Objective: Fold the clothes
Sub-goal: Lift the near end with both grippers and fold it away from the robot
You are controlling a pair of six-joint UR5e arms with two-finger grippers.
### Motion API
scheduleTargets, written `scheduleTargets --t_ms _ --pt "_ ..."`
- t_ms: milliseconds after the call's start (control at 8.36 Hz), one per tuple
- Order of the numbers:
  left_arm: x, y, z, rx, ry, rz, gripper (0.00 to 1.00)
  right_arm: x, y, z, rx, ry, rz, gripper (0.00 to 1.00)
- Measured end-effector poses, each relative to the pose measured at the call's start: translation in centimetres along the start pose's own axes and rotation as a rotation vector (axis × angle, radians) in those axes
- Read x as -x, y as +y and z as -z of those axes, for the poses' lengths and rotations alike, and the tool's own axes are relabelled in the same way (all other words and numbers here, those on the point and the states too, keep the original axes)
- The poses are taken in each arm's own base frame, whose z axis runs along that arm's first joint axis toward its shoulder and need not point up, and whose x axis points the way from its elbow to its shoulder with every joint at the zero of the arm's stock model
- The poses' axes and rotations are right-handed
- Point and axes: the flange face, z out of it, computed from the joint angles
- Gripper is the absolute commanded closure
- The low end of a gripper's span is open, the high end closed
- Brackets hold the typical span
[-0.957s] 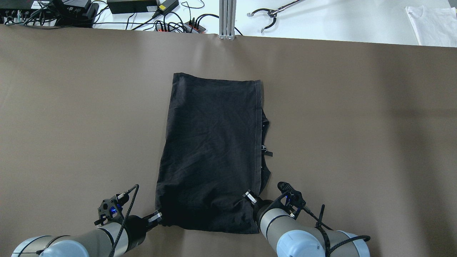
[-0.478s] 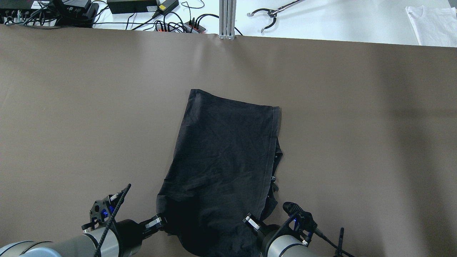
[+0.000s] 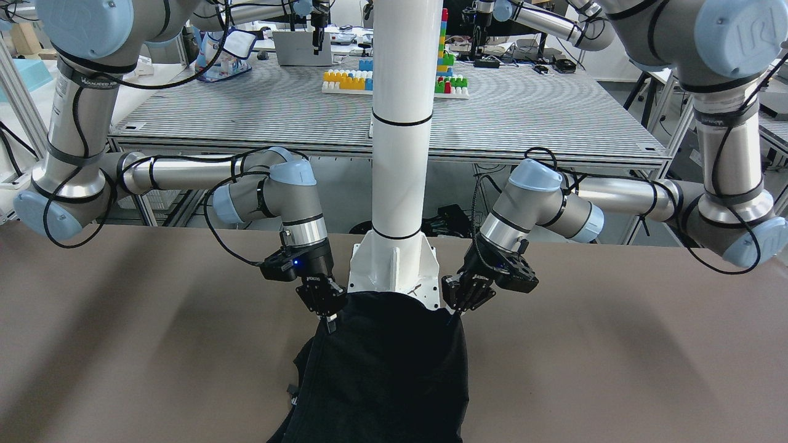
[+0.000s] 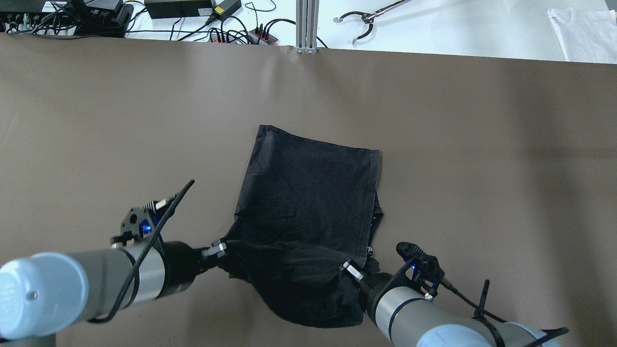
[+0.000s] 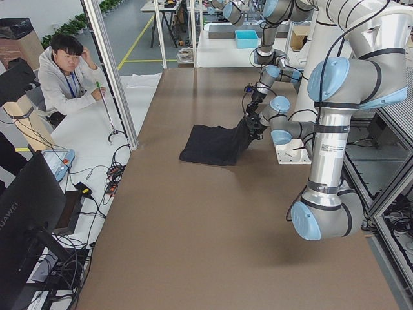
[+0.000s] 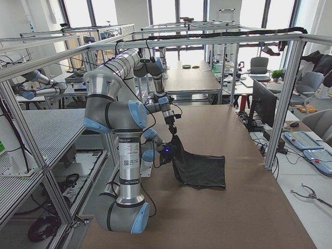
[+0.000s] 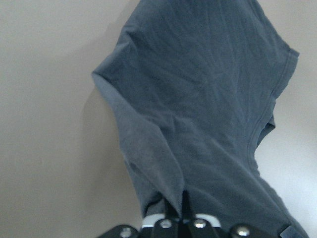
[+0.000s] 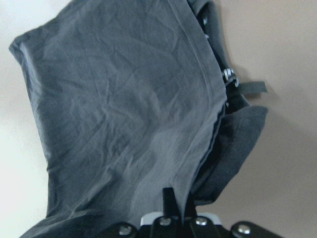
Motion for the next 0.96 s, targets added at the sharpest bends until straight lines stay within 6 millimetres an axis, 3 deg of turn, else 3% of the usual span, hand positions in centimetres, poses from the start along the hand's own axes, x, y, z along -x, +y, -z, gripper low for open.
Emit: scheduleTargets --t_ms 359,957 --pt "-8.0 -7.3 0.2 -0.048 -0.084 -0.027 1.0 2.9 -5.9 -1.7 -0.118 -0.021 0.039 1.0" --pt "-16.9 -17.9 -8.3 -0.16 -0.23 -0.108 1.0 6.5 -12.9 -9.7 -0.239 0.073 0.112 1.0"
